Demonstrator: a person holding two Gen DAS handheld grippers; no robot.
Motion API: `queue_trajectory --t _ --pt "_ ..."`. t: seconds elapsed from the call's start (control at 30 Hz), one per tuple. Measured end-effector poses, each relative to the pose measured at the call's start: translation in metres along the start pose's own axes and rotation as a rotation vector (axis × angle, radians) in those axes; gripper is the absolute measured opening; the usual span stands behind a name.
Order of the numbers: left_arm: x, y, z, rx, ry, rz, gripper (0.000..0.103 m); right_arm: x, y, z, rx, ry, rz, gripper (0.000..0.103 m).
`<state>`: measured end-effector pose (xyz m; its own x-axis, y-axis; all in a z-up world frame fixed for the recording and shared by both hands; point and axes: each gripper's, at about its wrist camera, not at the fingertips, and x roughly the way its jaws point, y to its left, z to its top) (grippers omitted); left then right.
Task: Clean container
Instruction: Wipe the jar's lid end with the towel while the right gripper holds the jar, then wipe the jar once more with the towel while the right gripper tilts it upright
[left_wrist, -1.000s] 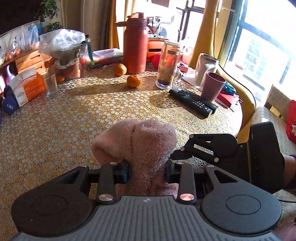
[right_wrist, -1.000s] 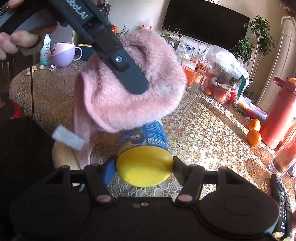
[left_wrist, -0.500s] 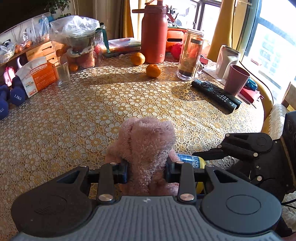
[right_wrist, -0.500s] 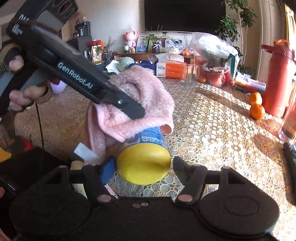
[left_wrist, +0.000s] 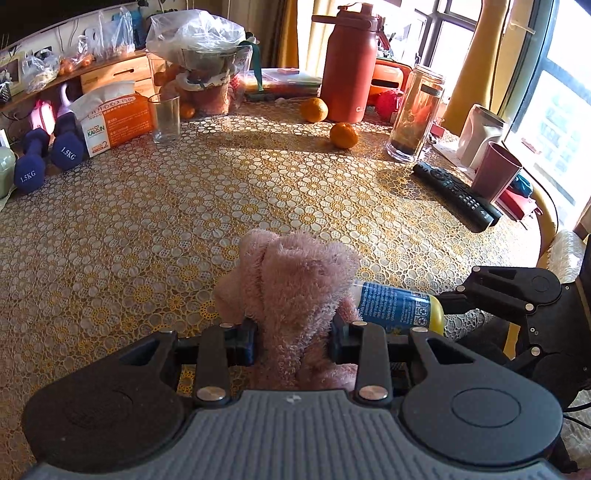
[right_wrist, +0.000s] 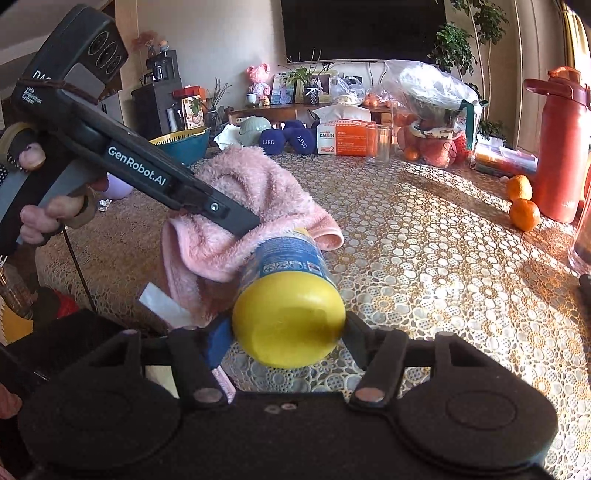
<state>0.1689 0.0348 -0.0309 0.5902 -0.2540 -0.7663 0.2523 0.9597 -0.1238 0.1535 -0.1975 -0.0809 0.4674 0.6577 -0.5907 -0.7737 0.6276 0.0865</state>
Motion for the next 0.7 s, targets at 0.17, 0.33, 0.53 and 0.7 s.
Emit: queue_trajectory --t 0.17,0.33,0.53,0.7 --pt "-0.008 0.010 -0.007 -0.027 0.010 0.009 0.034 0.000 0.010 0.003 -0.064 0.004 -0.029 0.062" --pt "-0.033 0.007 0.004 -0.046 -0.045 -0.061 0.034 0.002 0.014 0.006 -0.115 0.008 -0.047 0.062" --pt "-0.050 -0.024 0.021 0.032 -0.095 -0.137 0.034 0.003 0.016 0.009 -0.139 0.007 -0.057 0.062" --pt "-0.027 -0.052 0.023 0.133 -0.047 -0.129 0.034 0.004 0.018 0.011 -0.165 0.008 -0.062 0.062"
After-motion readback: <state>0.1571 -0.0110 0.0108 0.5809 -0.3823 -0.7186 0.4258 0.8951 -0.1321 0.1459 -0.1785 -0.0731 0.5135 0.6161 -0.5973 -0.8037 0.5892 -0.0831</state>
